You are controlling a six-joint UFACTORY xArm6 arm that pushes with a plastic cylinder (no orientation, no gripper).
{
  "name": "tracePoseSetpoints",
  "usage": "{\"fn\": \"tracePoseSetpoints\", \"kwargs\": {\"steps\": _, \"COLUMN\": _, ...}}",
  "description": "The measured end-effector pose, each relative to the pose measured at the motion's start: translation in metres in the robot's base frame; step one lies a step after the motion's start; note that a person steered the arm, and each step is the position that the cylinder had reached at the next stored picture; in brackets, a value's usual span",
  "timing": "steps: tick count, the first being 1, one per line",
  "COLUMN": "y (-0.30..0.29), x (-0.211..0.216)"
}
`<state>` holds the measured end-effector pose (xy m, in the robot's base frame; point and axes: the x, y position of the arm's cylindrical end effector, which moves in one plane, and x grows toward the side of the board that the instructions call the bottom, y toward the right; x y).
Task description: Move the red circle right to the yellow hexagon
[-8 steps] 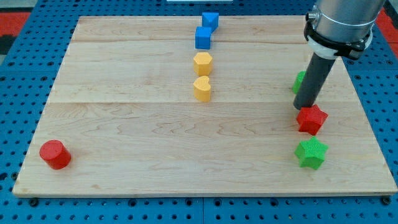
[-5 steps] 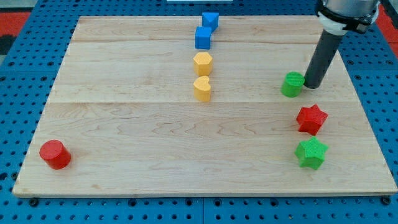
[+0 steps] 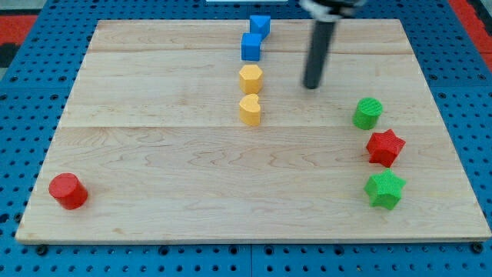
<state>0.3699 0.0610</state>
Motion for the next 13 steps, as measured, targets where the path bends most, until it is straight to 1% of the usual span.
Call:
{"fn": "tracePoseSetpoints", "kwargs": {"steps": 1, "y": -0.01, "x": 0.083}}
{"fn": "tracePoseSetpoints", "kwargs": {"steps": 2, "y": -0.079, "x": 0.169}}
{"fn": "tracePoseSetpoints", "kwargs": {"steps": 3, "y": -0.192, "x": 0.237}}
{"fn": "tracePoseSetpoints", "kwargs": {"steps": 4, "y": -0.294, "x": 0.24}}
{"fn": "tracePoseSetpoints", "kwargs": {"steps": 5, "y": -0.365, "x": 0.217}}
{"fn": "tracePoseSetpoints", "kwargs": {"steps": 6, "y": -0.284, "x": 0.194}}
{"fn": "tracePoseSetpoints", "kwargs": {"steps": 7, "y": -0.243, "x": 0.154}}
{"fn": "tracePoseSetpoints", "kwargs": {"steps": 8, "y": -0.158, "x": 0.163}}
{"fn": "tracePoseSetpoints", "kwargs": {"steps": 9, "y": -0.201, "x": 0.185}}
{"fn": "tracePoseSetpoints", "kwargs": {"steps": 10, "y": -0.139, "x": 0.205}}
{"fn": "tracePoseSetpoints", "kwargs": {"steps": 11, "y": -0.046, "x": 0.187}}
{"fn": "tracePoseSetpoints", "kwargs": {"steps": 12, "y": 0.007, "x": 0.181}}
{"fn": "tracePoseSetpoints", "kwargs": {"steps": 13, "y": 0.006, "x": 0.169}}
